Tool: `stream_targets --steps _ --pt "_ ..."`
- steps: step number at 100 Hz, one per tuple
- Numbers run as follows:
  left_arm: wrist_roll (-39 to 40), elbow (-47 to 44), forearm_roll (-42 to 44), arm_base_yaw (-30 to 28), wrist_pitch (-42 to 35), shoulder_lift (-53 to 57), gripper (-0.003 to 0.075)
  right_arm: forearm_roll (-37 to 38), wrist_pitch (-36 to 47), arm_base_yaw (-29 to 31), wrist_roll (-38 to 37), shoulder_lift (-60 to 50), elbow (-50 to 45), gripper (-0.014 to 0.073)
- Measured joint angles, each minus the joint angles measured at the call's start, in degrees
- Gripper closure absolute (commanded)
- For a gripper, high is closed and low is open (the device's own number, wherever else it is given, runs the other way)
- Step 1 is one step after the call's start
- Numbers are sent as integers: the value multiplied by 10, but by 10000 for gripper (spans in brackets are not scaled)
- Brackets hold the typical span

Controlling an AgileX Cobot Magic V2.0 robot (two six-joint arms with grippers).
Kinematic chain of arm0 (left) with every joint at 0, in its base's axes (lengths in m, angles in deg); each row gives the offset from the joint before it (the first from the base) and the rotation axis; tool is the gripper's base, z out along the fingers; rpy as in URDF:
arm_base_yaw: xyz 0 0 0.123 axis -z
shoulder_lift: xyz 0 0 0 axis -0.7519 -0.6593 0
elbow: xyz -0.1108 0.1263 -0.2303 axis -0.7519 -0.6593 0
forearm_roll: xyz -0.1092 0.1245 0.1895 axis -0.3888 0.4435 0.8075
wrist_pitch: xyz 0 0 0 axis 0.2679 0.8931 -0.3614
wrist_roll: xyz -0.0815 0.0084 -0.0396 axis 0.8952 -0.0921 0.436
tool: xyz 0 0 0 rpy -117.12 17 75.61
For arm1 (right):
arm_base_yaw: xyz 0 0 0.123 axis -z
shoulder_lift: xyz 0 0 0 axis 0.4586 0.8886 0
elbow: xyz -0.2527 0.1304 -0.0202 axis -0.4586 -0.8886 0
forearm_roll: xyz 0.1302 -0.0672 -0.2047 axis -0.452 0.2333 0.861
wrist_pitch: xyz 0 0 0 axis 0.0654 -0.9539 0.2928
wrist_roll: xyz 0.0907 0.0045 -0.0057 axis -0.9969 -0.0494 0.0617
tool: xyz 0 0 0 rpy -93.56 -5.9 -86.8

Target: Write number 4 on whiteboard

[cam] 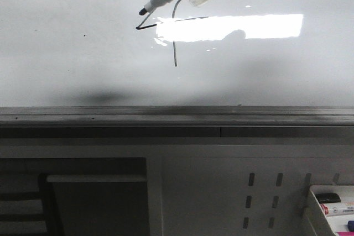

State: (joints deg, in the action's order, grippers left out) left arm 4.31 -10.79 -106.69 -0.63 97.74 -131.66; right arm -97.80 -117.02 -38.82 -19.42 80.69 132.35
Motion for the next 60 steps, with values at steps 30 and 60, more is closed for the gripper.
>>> stream_targets --steps 30,60 --pt "0 0 11 0 17 0 484 2 -9 0 0 0 0 654" --pt "0 0 13 0 28 -10 471 2 -22 0 -3 0 0 654"
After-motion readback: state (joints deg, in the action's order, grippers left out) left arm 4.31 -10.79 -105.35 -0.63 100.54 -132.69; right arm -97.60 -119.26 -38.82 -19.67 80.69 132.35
